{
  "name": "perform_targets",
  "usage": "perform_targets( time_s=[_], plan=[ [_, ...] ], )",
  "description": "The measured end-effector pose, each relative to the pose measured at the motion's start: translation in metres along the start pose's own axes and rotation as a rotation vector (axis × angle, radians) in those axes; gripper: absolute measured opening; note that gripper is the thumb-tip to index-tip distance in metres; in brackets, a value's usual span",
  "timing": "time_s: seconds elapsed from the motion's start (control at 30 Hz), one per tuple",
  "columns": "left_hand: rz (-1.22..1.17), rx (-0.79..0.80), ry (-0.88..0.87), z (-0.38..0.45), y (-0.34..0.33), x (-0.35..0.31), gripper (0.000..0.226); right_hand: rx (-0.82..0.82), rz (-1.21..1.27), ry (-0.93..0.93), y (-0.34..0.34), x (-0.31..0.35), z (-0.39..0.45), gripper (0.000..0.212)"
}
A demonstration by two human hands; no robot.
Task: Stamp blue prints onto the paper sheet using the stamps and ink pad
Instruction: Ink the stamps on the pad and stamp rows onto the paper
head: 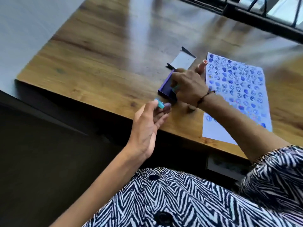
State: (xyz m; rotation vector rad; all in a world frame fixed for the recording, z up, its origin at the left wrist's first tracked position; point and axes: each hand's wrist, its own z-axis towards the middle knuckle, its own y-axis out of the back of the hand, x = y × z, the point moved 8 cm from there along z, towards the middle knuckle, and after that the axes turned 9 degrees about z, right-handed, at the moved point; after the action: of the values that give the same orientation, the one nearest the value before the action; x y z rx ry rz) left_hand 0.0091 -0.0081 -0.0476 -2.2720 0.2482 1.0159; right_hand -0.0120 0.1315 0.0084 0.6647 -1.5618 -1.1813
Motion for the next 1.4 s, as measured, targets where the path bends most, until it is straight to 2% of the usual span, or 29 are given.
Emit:
perform_targets(
  time_s=[0.07, 0.17, 0.27, 0.37, 0.67, 0.8, 1.13, 1.27, 1.33, 1.4],
  plan=[
    [0.01, -0.005, -0.001, 0.0, -0.001, 0.002, 0.017, 0.05, -0.024, 0.027, -0.003, -0.001, 0.001, 0.015],
    [0.02, -0.008, -0.01, 0.005, -0.003, -0.002, 0.017, 0.003, -0.008, 0.07, 0.001, -0.004, 0.007, 0.013],
    [0.03, -0.019, -0.031, 0.005, -0.004, -0.003, 0.018, 0.066, -0.006, 0.077, -0.001, -0.008, 0.01, 0.01],
    [0.042, -0.026, -0.052, 0.008, -0.005, -0.009, 0.017, 0.043, -0.02, 0.092, 0.004, -0.012, 0.014, 0.012],
    [0.055, -0.029, -0.058, 0.01, -0.012, -0.007, 0.018, 0.112, -0.051, 0.128, 0.002, -0.012, 0.023, 0.012],
    [0.069, -0.033, -0.058, 0.012, -0.014, -0.008, 0.018, 0.054, -0.008, 0.156, 0.005, -0.009, 0.02, 0.013],
    [0.08, -0.041, -0.072, 0.016, -0.012, -0.01, 0.018, 0.121, 0.045, 0.179, -0.01, -0.002, 0.009, 0.011],
    [0.08, -0.032, -0.086, 0.016, -0.013, -0.014, 0.017, 0.152, 0.03, 0.172, -0.006, -0.004, 0.008, 0.02],
    [0.089, -0.034, -0.087, 0.016, -0.011, -0.014, 0.017, 0.113, 0.029, 0.166, 0.003, -0.005, 0.006, 0.02],
    [0.091, -0.035, -0.081, 0.015, -0.009, -0.013, 0.017, -0.012, 0.049, 0.155, 0.02, -0.007, 0.004, 0.018]
  ],
)
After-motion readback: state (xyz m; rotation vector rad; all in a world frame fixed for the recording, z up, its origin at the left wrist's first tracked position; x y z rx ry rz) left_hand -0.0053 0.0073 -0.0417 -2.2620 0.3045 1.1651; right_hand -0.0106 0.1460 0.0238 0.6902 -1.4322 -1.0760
